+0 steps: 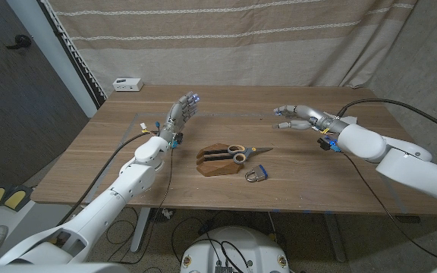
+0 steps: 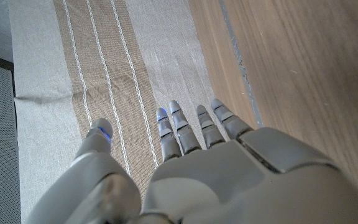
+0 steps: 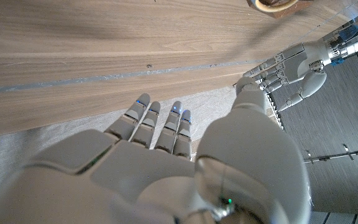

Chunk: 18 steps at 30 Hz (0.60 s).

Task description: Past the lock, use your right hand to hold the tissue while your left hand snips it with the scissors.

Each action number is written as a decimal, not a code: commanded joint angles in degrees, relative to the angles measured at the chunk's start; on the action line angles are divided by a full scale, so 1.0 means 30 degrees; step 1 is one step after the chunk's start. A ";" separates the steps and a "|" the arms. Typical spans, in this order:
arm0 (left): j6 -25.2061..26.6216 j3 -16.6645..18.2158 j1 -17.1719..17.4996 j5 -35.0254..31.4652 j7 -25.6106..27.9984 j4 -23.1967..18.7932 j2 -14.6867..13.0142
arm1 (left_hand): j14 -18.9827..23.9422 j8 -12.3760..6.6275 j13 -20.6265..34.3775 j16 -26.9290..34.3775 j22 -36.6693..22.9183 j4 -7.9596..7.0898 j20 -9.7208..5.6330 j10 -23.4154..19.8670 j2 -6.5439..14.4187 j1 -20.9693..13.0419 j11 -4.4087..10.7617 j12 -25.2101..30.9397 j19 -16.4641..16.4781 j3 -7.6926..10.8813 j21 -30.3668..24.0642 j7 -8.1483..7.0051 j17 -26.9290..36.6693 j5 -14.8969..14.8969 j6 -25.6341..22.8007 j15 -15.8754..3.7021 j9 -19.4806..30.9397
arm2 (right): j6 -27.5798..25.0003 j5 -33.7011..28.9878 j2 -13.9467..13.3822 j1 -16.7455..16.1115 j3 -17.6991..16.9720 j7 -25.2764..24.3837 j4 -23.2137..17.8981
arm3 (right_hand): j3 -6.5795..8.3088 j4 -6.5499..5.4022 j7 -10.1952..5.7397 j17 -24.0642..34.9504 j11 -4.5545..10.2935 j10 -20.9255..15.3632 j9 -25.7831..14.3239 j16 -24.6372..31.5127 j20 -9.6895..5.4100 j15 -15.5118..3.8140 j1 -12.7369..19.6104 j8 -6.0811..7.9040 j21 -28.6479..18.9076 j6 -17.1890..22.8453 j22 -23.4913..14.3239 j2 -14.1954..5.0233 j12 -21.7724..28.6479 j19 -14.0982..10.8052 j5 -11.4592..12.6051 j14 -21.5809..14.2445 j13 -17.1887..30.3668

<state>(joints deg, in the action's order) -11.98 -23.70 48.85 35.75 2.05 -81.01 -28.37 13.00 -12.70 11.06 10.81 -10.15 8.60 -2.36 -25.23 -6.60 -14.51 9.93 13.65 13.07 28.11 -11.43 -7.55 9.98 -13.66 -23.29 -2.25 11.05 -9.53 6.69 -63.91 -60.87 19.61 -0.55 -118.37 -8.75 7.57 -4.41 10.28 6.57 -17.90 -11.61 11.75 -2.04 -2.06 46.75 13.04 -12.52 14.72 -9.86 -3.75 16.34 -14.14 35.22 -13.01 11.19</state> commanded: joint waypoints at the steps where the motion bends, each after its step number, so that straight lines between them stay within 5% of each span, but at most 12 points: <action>1: -0.0004 -0.0075 0.0127 -0.0057 0.0083 -0.0080 0.0037 | -0.0109 0.0019 0.0105 -0.0023 -0.0054 -0.0026 -0.1506 -0.0169 -0.0090 -0.0153 -0.0020 -0.0082 -0.0046 0.0133 0.0040 0.0001 0.0069 -0.0146 -0.0154 -0.2861 0.0038 | -0.0211 -0.0861 -0.0155 0.0010 0.0221 0.0070 -0.0267 | -0.0047 0.0069 0.0035 0.0080 0.0186 0.0370 -0.0019 -0.0170 -0.1903 -0.3097 0.0352 -0.0346 0.0094 -0.0708 -0.0074 -0.0042 -0.0208 -0.0121 0.0208 0.0267 0.0055; 18: 0.0099 -0.0070 0.0435 -0.0110 0.0396 -0.0508 -0.0023 | -0.0077 0.0030 0.0109 -0.0009 -0.0053 -0.0037 -0.1553 -0.0254 -0.0080 -0.0165 -0.0031 -0.0101 -0.0050 0.0153 0.0033 0.0016 0.0072 -0.0144 -0.0240 -0.2873 0.0039 | -0.0582 -0.2629 -0.0405 -0.0125 0.0668 -0.0014 -0.0743 | 0.0009 0.0108 -0.0112 0.0089 0.0344 -0.0089 -0.0018 -0.0223 -0.2051 -0.3310 0.0753 -0.0179 0.0246 -0.0293 -0.0097 -0.0210 -0.0074 0.0015 0.0297 0.0275 0.0083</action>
<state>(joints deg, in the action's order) -11.98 -23.84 49.58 35.58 2.68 -81.71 -28.31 13.00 -12.70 11.06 10.81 -10.14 8.60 -2.36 -25.64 -6.60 -14.51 9.93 13.65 13.07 28.11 -11.45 -7.34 9.98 -13.66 -23.51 -2.25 11.05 -10.52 1.84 -64.63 -61.10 20.84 -0.69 -119.75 -8.75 7.57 -4.74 10.28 7.70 -17.60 -11.44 11.40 -2.04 -2.26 48.28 12.15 -11.97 13.20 -10.01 -4.39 15.87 -14.13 35.83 -12.35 11.34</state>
